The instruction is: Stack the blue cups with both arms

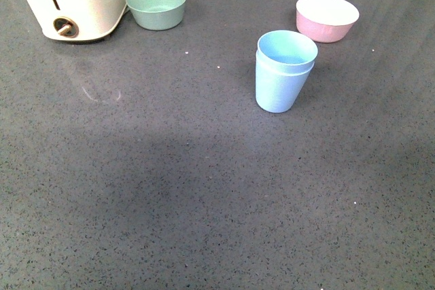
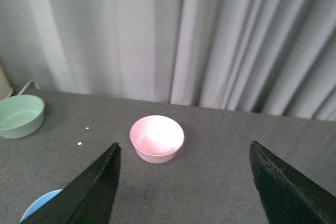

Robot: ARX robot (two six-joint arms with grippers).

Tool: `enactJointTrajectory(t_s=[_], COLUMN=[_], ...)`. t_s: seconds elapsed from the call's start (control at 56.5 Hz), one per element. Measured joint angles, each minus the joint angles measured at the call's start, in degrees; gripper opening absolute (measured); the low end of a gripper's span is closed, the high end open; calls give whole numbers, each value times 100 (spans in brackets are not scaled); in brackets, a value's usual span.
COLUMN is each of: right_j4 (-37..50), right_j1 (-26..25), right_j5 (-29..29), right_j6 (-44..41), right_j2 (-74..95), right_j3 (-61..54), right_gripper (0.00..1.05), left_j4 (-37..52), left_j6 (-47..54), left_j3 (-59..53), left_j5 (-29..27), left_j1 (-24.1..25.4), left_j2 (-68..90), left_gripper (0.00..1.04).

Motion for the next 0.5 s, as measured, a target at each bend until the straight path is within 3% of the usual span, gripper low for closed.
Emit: enactJointTrajectory(t_s=[0.088, 0.319, 0.496], right_j4=[254, 586, 597], right_j1=[-101, -424, -619], right_j5=[-37, -365, -531], right_j6=[157, 282, 299], right_j2=[-284, -1163, -1703], right_j3=[-514, -1755, -2288], right_gripper=[52, 2, 2], left_j4=[0, 0, 0], left_j6=[0, 0, 0], left_j3=[0, 0, 0], left_j5=[-2, 2, 2], left_j1=[0, 0, 0], left_j2=[0, 0, 0], left_gripper=[96, 96, 96])
